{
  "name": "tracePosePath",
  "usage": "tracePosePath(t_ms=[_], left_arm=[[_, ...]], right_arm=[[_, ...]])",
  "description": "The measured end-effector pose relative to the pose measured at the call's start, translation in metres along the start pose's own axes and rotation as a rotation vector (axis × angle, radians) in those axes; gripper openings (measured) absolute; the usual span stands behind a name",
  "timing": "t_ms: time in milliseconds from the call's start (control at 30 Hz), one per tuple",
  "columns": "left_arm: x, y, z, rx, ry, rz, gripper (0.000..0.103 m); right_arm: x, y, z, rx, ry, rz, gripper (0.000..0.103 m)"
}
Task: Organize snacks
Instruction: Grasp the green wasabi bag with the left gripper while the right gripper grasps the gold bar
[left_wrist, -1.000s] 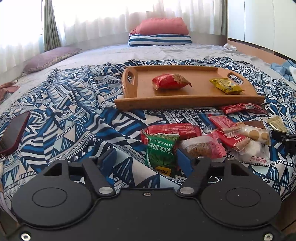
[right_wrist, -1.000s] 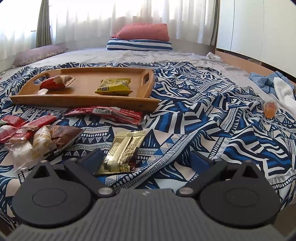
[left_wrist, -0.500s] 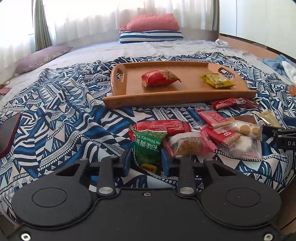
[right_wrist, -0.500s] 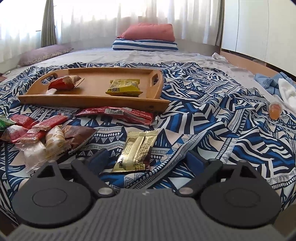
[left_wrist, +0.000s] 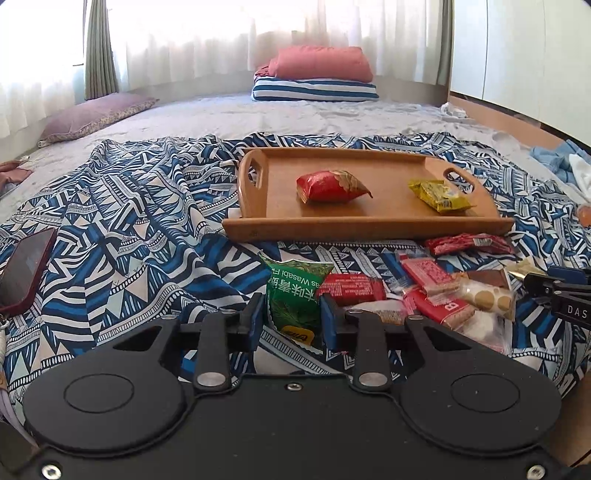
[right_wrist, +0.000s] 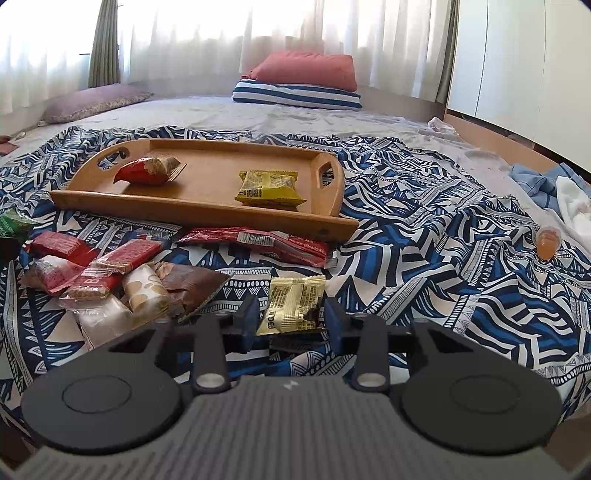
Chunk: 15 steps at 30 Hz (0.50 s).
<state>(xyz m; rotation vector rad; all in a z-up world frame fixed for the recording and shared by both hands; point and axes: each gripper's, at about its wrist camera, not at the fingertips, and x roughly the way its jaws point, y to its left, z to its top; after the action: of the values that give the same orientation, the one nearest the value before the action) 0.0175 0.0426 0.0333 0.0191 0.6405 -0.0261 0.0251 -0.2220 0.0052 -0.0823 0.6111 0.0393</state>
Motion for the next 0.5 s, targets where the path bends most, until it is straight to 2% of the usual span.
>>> tracePosePath(t_ms=[233,500], left_arm=[[0.002,0.003,0.01,-0.02,0.005,-0.017,0.03],[0.005,0.002,0.01,-0.027,0.012,-0.013,0.03]], right_arm=[[-0.006,-0.007,0.009,0.026,-0.01,-0.011,0.041],[0.003,-0.017,0.001,0.066,0.047,-0.034,0.043]])
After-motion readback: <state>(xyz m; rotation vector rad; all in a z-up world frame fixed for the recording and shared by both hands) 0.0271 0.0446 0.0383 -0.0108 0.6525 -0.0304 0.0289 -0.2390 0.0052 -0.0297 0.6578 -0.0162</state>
